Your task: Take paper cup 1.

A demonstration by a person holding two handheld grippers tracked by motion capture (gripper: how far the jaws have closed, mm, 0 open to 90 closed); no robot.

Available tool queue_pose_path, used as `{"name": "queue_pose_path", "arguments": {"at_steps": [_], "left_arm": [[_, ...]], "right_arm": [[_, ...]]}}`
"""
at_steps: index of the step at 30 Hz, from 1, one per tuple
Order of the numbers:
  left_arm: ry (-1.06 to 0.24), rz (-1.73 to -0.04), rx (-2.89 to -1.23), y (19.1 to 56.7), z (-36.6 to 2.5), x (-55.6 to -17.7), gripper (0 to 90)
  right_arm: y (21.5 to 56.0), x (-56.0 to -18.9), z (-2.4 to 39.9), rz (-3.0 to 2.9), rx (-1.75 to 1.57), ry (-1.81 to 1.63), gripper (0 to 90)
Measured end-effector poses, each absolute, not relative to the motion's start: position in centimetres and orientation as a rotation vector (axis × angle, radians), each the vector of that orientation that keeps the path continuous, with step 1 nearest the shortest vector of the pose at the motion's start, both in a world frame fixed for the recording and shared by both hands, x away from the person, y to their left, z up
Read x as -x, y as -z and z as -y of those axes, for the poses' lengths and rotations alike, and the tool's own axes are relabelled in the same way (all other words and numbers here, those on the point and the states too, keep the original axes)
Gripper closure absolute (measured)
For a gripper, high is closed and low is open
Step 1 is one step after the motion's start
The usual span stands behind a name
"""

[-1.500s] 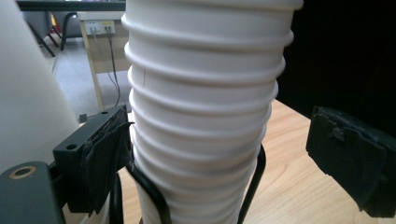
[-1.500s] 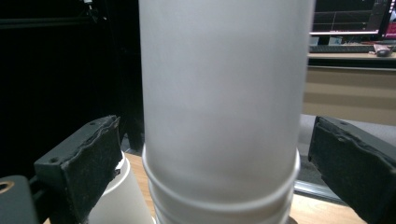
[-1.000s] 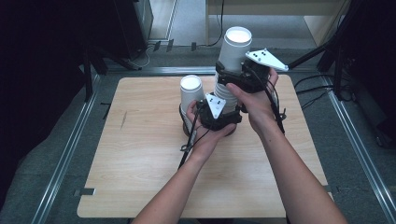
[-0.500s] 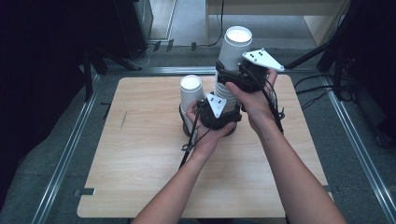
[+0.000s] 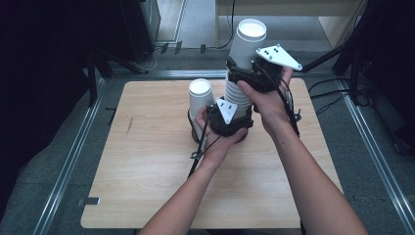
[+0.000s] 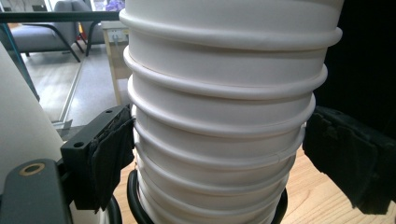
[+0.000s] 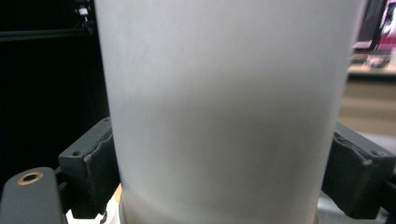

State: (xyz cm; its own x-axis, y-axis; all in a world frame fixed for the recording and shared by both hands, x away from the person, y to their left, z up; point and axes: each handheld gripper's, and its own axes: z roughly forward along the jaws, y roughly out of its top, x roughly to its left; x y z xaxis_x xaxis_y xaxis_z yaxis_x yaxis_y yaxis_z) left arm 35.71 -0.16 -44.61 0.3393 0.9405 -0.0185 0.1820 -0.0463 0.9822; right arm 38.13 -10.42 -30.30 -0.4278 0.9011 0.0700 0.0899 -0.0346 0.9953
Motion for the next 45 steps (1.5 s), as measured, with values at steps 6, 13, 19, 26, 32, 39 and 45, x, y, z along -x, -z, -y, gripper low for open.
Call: {"name": "queue_pose_path", "arguments": {"at_steps": [6, 13, 19, 26, 32, 39, 45], "left_arm": [[-0.855, -1.078, -1.493, 44.6, 0.2, -35.7, 10.1], [-0.843, -1.082, -1.498, 44.6, 0.0, -35.6, 10.7], [-0.837, -1.076, -1.494, 44.7, -0.1, -35.6, 11.0], [-0.838, -1.077, -1.498, 44.7, -0.1, -35.6, 11.1], [-0.830, -1.082, -1.496, 44.8, -0.1, -35.5, 11.3], [-0.832, -1.080, -1.496, 44.8, -0.1, -35.5, 11.2], [-0.832, -1.080, -1.496, 44.8, -0.1, -35.5, 11.2]], "right_arm": [[30.1, -38.0, 10.1, -1.516, -1.024, -1.522, 12.6], [29.5, -37.9, 9.7, -1.492, -1.017, -1.493, 12.7], [28.9, -37.7, 9.8, -1.452, -0.985, -1.530, 13.4], [28.3, -37.8, 9.8, -1.434, -1.038, -1.546, 13.6], [27.6, -37.5, 9.7, -1.431, -1.016, -1.559, 14.2], [26.7, -37.0, 9.8, -1.413, -0.979, -1.559, 14.7], [26.2, -36.7, 10.0, -1.390, -0.965, -1.575, 15.1]]}}
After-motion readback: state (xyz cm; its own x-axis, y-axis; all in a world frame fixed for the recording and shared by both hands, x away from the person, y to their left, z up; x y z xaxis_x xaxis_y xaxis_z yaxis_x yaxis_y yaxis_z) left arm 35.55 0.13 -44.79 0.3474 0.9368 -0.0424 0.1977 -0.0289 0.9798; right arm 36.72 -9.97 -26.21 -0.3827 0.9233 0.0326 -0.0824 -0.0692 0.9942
